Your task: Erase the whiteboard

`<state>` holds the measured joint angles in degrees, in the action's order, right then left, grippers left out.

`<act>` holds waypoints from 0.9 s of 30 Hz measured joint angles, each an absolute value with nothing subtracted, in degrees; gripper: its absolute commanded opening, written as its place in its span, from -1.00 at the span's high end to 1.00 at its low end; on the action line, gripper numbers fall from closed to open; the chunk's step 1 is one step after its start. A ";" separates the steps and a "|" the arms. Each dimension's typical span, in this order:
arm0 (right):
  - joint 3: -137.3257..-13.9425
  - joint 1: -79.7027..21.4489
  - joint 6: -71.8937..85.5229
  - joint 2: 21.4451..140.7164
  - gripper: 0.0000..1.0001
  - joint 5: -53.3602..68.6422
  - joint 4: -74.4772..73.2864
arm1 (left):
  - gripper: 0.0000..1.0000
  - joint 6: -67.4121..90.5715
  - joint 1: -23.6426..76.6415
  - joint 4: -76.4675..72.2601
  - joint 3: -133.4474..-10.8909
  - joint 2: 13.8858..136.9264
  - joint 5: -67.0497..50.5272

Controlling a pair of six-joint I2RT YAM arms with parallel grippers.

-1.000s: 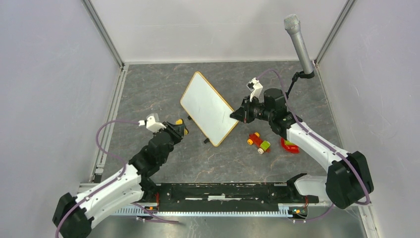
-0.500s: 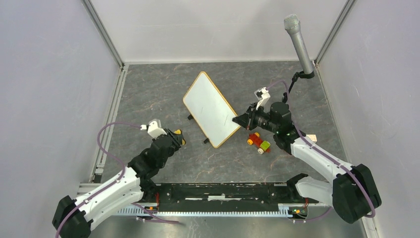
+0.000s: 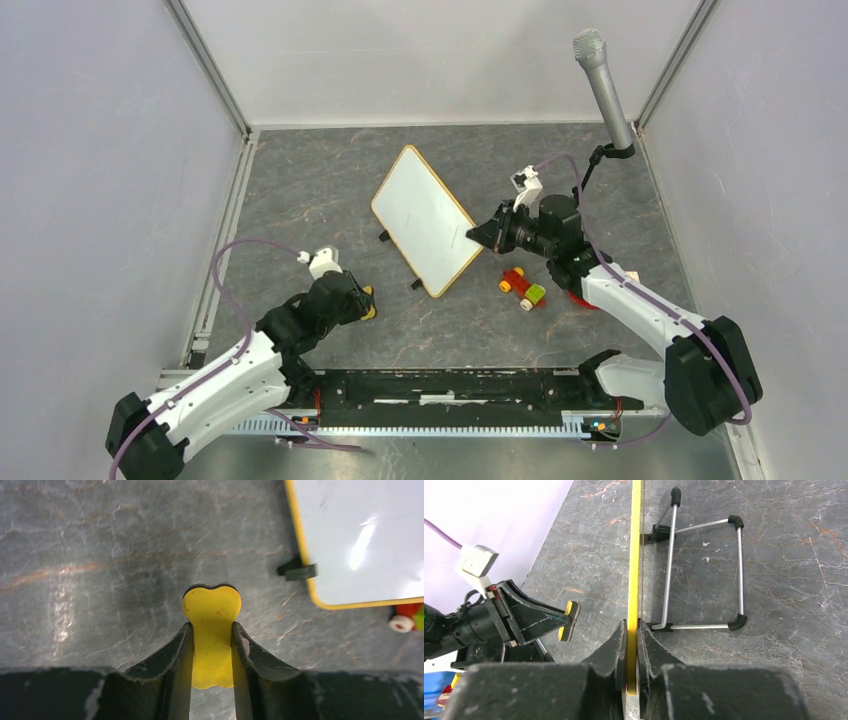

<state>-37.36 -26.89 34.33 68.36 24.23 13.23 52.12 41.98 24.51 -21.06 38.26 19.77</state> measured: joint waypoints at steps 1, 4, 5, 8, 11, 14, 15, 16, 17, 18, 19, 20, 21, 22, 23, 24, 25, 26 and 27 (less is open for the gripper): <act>-38.09 -26.89 34.02 68.75 0.59 24.40 12.49 | 0.25 52.10 41.98 25.39 -21.08 38.94 19.22; -38.87 -27.05 32.77 68.95 0.34 25.50 10.61 | 0.14 52.10 41.98 28.14 -21.08 41.63 17.58; -38.87 -27.29 32.58 68.95 0.26 25.74 9.91 | 0.05 52.07 41.98 28.60 -21.06 42.48 17.10; -38.74 -27.75 31.44 68.95 -0.10 26.79 7.35 | -0.21 52.03 41.98 29.04 -20.84 43.16 15.66; -38.63 -27.92 30.13 68.20 -0.55 27.09 5.61 | -0.49 51.96 41.98 29.08 -20.56 42.33 15.05; -38.61 -28.03 28.18 66.00 -0.93 26.63 3.53 | -0.69 51.77 41.98 29.06 -20.56 40.93 14.90; -38.61 -28.03 27.44 64.93 -0.96 26.28 2.68 | -0.76 51.70 41.98 29.08 -20.56 40.42 14.87; -38.61 -28.03 26.59 63.61 -0.96 25.61 1.69 | -0.80 51.66 41.98 29.10 -20.56 39.81 14.87; -38.61 -28.01 25.89 62.43 -0.96 25.12 0.93 | -0.84 51.51 41.98 29.19 -20.56 39.16 14.85; -38.61 -28.01 25.08 61.36 -0.96 24.64 0.23 | -0.90 51.33 41.98 29.45 -20.56 38.52 14.85; -38.61 -28.01 24.36 60.51 -0.96 24.16 -0.54 | -0.96 51.16 41.98 29.89 -20.58 37.71 14.85; -38.61 -28.01 23.44 59.53 -0.96 23.55 -1.63 | -0.99 50.81 41.98 30.44 -20.62 36.80 14.85; -38.61 -28.01 22.39 58.76 -0.96 23.00 -2.79 | -0.99 50.46 41.98 30.94 -20.73 35.92 14.87; -38.63 -28.01 21.39 58.17 -0.96 22.50 -3.88 | -0.99 50.19 41.98 31.79 -20.99 34.68 14.85; -38.65 -28.03 19.59 57.47 -0.96 21.63 -5.69 | -0.99 49.78 41.98 32.84 -21.52 33.01 14.85; -38.68 -28.01 18.17 56.84 -0.96 20.95 -7.22 | -0.99 49.17 41.98 34.35 -22.61 30.96 14.87; -38.68 -28.03 16.01 55.94 -0.96 19.90 -9.28 | -0.99 48.60 41.98 35.40 -23.81 29.26 14.96; -38.68 -28.01 14.20 54.87 -0.96 18.83 -11.25 | -0.99 47.62 41.98 36.84 -26.17 26.61 15.03; -38.70 -28.01 12.23 53.52 -0.96 17.80 -13.32 | -0.99 46.72 41.98 37.78 -28.62 24.36 15.22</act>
